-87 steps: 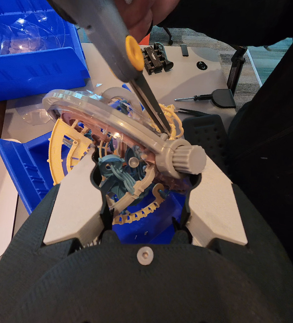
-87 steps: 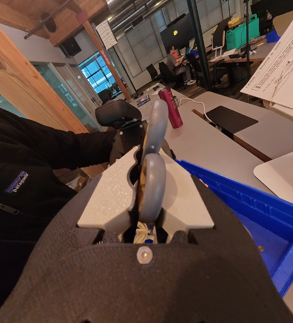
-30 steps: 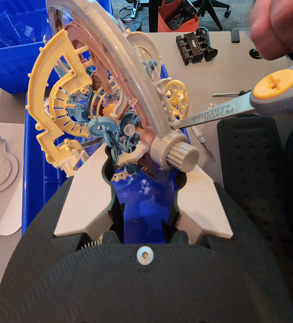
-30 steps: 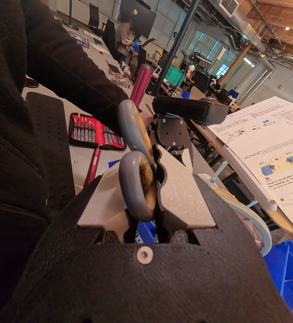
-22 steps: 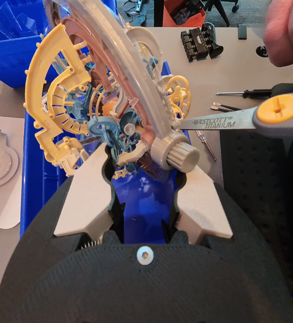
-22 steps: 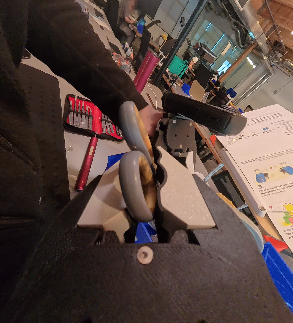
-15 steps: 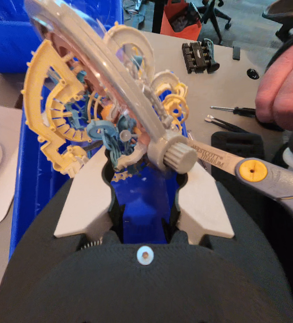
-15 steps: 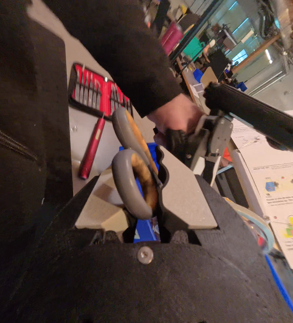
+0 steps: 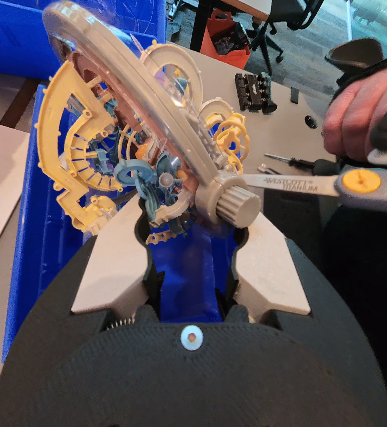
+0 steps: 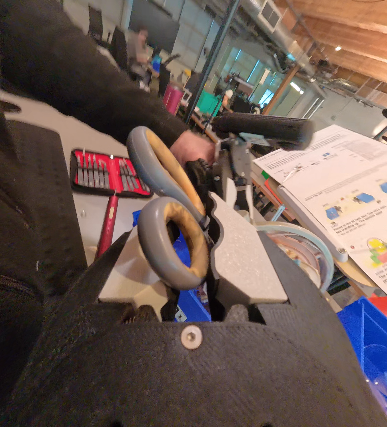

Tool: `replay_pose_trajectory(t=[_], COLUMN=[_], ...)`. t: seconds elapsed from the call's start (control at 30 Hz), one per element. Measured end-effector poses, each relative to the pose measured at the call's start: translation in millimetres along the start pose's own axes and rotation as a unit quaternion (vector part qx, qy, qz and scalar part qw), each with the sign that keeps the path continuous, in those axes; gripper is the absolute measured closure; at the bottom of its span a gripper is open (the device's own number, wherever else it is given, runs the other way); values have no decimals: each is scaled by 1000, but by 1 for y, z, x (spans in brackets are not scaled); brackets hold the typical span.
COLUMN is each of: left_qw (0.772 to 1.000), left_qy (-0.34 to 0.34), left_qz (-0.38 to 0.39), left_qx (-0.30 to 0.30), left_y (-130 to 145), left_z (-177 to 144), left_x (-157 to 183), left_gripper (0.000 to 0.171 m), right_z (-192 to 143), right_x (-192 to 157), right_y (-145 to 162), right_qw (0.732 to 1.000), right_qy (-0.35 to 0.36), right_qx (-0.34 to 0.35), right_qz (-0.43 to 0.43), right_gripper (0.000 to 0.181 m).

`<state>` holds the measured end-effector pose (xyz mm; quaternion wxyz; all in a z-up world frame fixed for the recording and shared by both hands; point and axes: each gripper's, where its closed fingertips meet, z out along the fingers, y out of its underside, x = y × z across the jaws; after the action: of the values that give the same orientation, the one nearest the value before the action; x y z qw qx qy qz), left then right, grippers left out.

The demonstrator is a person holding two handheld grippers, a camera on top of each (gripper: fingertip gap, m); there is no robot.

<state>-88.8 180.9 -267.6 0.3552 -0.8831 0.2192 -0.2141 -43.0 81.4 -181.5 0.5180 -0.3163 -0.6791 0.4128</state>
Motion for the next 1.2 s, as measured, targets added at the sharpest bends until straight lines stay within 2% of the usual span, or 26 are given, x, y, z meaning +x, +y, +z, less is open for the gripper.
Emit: replay_pose_trajectory(t=[0.1, 0.17, 0.27, 0.33, 0.43, 0.5, 0.57, 0.6, 0.67, 0.73, 0.8, 0.93, 1.0, 1.07, 1.2], left_qw=[1000, 1000, 999, 999, 1000, 1000, 998, 997, 995, 993, 994, 999, 1000, 999, 997], left_qy=[11, 19, 31, 29, 21, 17, 0, -12, -26, -28, -23, 0, 16, 36, 64], left_qz=[-1, -3, 12, 12, 2, 20, 56, 71, 84, 102, 93, 48, 26, 17, -25], left_qx=[1, 2, -5, -4, 2, -1, -24, -39, -51, -58, -51, -26, -6, 11, 27], left_y=[-3, -5, -4, -4, -4, 0, 3, 4, 3, 2, 1, 8, 10, 15, 23], left_z=[0, 0, -1, 0, -2, -3, -1, -1, 0, 2, 1, -11, -15, -18, -25], left_x=[2, 3, 11, 15, 9, 13, 19, 19, 18, 21, 19, 14, 11, 10, 3], left_gripper=[99, 99, 98, 98, 99, 99, 98, 98, 98, 98, 98, 97, 97, 97, 97], right_z=[-19, -28, -46, -47, -37, -43, -52, -56, -54, -48, -52, -83, -92, -92, -87], right_x=[25, 36, 66, 72, 73, 95, 127, 141, 157, 164, 172, 171, 157, 132, 97], right_y=[-10, -13, -22, -25, -24, -19, -13, -15, -27, -43, -47, -13, 22, 53, 105], right_qw=[996, 993, 969, 974, 969, 949, 903, 887, 893, 922, 935, 917, 906, 883, 842], right_qy=[12, 19, 28, 36, 50, 58, 31, 19, 2, 3, 20, 26, 30, -6, -20], right_qx=[51, 69, 130, 112, 106, 115, 142, 156, 137, 106, 85, 44, -15, -62, -123], right_qz=[74, 92, 208, 194, 217, 287, 403, 435, 428, 373, 344, 397, 422, 466, 525], right_gripper=[165, 165, 167, 166, 166, 167, 167, 167, 168, 168, 168, 168, 168, 168, 169])
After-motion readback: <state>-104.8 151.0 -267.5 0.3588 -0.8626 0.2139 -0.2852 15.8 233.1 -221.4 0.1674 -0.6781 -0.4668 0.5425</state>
